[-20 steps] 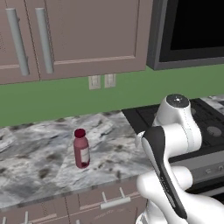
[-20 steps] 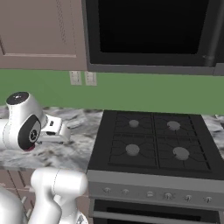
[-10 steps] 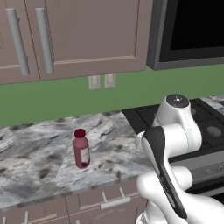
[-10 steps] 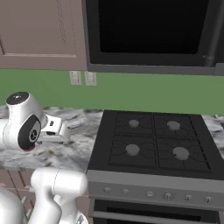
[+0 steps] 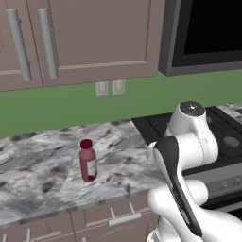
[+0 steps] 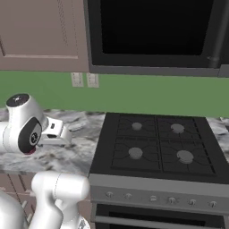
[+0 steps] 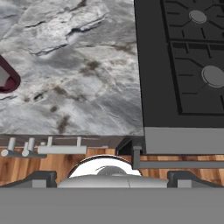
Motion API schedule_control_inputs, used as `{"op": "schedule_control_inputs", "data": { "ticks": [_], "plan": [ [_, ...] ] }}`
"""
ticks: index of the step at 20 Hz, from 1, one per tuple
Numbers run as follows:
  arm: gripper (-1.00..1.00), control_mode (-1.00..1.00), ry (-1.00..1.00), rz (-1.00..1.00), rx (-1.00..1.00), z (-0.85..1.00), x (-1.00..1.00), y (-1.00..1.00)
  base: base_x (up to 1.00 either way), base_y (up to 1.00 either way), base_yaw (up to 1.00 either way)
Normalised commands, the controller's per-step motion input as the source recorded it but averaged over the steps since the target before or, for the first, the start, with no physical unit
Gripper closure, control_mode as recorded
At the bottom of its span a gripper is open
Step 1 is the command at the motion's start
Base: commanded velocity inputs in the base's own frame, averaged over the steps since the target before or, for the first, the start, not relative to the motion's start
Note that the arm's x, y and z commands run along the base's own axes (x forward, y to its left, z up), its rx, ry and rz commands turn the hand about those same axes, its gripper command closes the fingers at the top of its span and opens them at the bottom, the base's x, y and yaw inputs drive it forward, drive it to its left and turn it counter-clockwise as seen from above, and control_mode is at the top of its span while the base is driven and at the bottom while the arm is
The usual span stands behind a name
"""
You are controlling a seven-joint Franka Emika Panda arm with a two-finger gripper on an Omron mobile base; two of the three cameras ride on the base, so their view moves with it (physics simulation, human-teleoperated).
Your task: There is a wine glass and glass cup on the dining counter. Place the wine bottle next to the wine glass and the juice bottle next to the glass cup.
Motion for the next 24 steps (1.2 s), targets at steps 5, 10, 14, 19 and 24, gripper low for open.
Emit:
{"op": "schedule_control_inputs", "data": {
  "ticks": [5,10,14,19,24],
  "plan": [
    [-1.00,-1.00,0.00,0.00,0.00,0.31,0.00,0.02,0.00,0.00,0.00],
    [-1.00,-1.00,0.06,0.00,0.00,0.45,0.00,0.10,0.00,0.00,0.00],
    [-1.00,-1.00,0.09,0.02,0.07,0.42,-0.03,0.17,0.00,0.00,0.00],
    [-1.00,-1.00,0.15,0.02,0.08,0.23,-0.01,0.21,0.00,0.00,0.00],
    [-1.00,-1.00,0.13,0.04,0.03,0.11,0.00,0.16,0.00,0.00,0.00]
  ]
}}
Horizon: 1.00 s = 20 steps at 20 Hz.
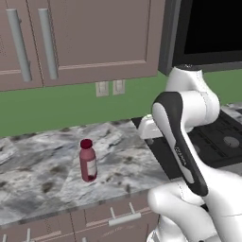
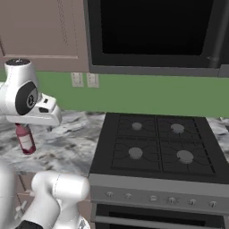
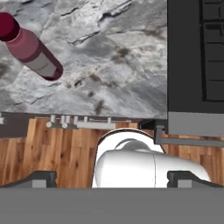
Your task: There is a wine glass and glass cup on the dining counter. Place the wine bottle next to the wine glass and the juice bottle next to the glass cup.
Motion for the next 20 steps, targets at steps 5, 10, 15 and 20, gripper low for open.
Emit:
{"op": "schedule_control_inputs", "data": {
  "ticks": [5,10,15,20],
  "plan": [
    [-1.00,-1.00,0.16,0.05,0.00,0.01,0.02,0.25,0.00,0.00,0.00],
    [-1.00,-1.00,0.17,0.07,0.00,0.00,0.08,0.22,0.00,0.00,0.00],
    [-1.00,-1.00,0.16,0.09,0.00,0.00,0.07,0.20,0.00,0.00,0.00],
    [-1.00,-1.00,0.08,0.09,0.00,0.00,0.05,0.28,0.00,0.00,0.00]
  ]
}}
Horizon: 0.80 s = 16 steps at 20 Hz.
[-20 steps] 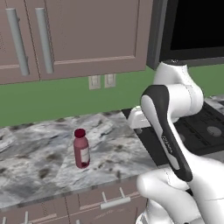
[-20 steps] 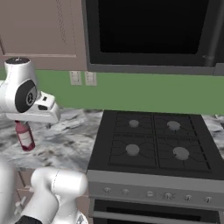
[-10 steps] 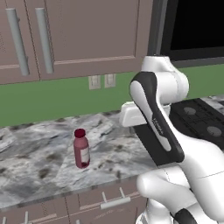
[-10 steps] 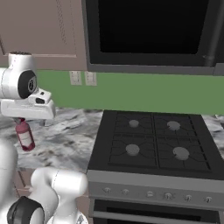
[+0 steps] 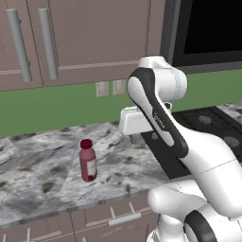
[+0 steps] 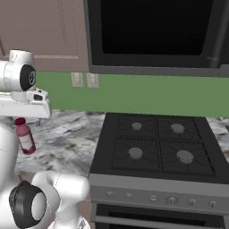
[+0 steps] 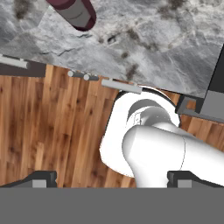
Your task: There is a wine glass and glass cup on the dining counter. Place the wine bottle next to the wine glass and the juice bottle next to the glass cup.
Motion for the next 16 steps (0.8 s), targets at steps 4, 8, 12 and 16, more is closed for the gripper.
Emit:
{"op": "schedule_control_inputs", "data": {
  "ticks": [4,8,12,16],
  "plan": [
    [-1.00,-1.00,0.06,0.09,-0.01,-0.01,0.09,0.34,0.00,0.00,0.00],
    [-1.00,-1.00,-0.06,0.06,-0.12,-0.11,0.03,0.44,0.00,0.00,0.00],
    [-1.00,-1.00,-0.16,0.00,-0.10,-0.19,0.03,0.42,0.00,0.00,0.00],
    [-1.00,-1.00,-0.15,0.00,-0.05,-0.15,0.23,0.32,0.00,0.00,0.00]
  ]
}}
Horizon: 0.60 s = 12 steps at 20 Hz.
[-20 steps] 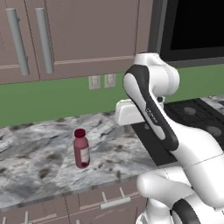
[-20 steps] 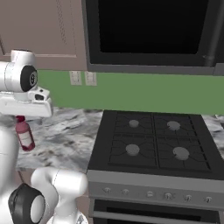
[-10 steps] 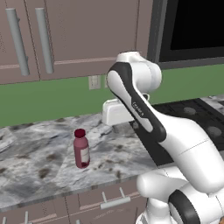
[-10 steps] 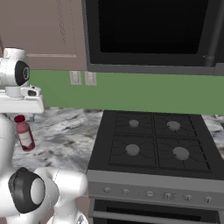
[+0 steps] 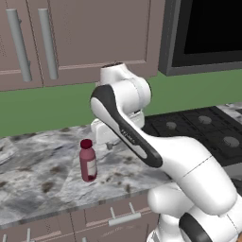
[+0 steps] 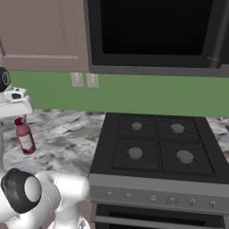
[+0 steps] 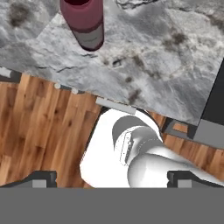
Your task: There is a wine glass and glass cup on the dining counter. Place the wine bottle next to the wine glass and the juice bottle next to the glass cup.
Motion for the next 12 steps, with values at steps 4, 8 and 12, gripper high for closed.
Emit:
{"op": "schedule_control_inputs", "data": {
  "ticks": [4,8,12],
  "plan": [
    [-1.00,-1.00,-0.01,-0.01,0.03,-0.03,0.46,0.15,0.00,0.00,0.00],
    [-1.00,-1.00,0.04,0.00,0.12,0.00,0.50,0.12,0.00,0.00,0.00],
    [-1.00,-1.00,0.00,-0.02,0.10,-0.04,0.45,0.16,0.00,0.00,0.00]
  ]
}}
